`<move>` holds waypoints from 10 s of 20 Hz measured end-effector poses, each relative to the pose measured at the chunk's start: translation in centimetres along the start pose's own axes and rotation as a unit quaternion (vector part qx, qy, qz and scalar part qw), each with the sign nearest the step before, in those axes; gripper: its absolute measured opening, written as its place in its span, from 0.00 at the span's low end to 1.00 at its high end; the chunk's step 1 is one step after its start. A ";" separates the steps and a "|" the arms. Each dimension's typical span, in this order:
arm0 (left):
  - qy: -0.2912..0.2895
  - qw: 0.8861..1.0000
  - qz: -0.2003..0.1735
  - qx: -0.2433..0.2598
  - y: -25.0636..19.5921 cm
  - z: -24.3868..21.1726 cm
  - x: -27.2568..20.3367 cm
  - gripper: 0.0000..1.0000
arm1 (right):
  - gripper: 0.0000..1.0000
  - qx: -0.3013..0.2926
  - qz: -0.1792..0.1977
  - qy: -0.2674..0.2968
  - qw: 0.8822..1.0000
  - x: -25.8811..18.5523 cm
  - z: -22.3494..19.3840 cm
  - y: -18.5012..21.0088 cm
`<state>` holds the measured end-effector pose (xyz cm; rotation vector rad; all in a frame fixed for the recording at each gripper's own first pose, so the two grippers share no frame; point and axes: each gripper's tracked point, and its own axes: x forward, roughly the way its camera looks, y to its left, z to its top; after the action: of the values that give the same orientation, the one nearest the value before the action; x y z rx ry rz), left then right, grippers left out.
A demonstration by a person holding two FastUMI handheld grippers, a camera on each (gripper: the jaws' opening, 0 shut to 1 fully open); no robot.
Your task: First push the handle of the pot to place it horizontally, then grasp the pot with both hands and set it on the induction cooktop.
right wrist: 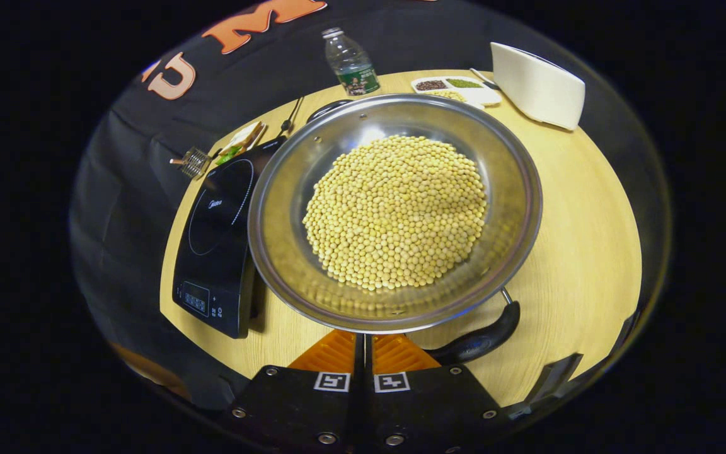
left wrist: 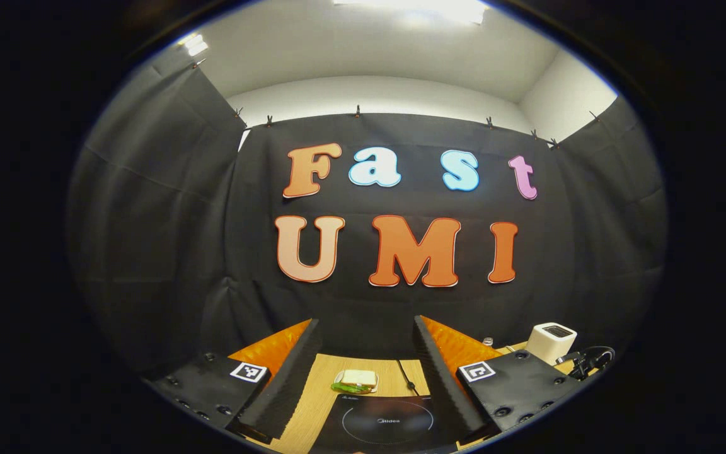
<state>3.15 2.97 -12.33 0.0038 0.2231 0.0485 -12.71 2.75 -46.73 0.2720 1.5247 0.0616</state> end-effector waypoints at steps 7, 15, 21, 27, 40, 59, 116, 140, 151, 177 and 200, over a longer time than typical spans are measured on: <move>0.015 1.000 -0.012 0.007 -0.8 -1.1 1.2 0.95 | 0.00 0.011 -0.048 -0.009 0.999 -0.7 1.3 -4.2; 0.023 1.000 -0.016 0.007 -1.1 -1.8 2.6 0.95 | 0.00 0.060 -0.090 -0.043 0.993 -2.0 4.5 -9.2; 0.032 0.999 -0.020 0.003 -1.5 -2.5 3.1 0.95 | 0.00 0.068 -0.112 -0.055 0.990 -2.0 6.3 -10.7; 0.046 0.999 -0.021 0.000 -1.4 -3.7 3.6 0.95 | 0.00 0.099 -0.121 -0.064 0.986 -1.7 8.3 -12.6; 0.086 0.995 -0.055 0.002 -4.5 -7.9 4.1 0.95 | 0.01 0.158 -0.140 -0.099 0.972 0.0 13.3 -16.0; 0.318 0.936 -0.146 -0.029 -18.3 -25.9 7.8 0.95 | 0.22 0.086 -0.129 -0.200 0.967 -5.0 18.9 -16.3; 0.407 0.898 -0.152 0.068 -26.7 -44.2 13.5 0.77 | 0.62 0.015 -0.190 -0.161 0.968 2.4 18.8 -16.3; 0.369 0.929 -0.032 0.026 -10.2 -34.5 10.3 0.73 | 0.56 -0.062 -0.163 -0.208 0.962 -1.0 20.5 -0.5; 0.366 0.929 0.043 0.025 3.7 -32.2 9.1 0.73 | 0.56 -0.130 -0.120 -0.199 0.964 2.4 21.5 12.2; 0.394 0.916 0.075 0.018 10.0 -35.6 8.8 0.75 | 0.59 -0.137 -0.115 -0.167 0.970 8.8 21.0 18.4; 0.070 0.997 0.030 0.015 6.6 0.9 4.5 0.81 | 0.78 -0.158 -0.044 -0.581 0.797 -34.1 21.6 21.0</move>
<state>7.41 9.79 -12.36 0.0375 0.3645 0.1057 9.70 12.96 -8.48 -0.0588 0.2708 0.0569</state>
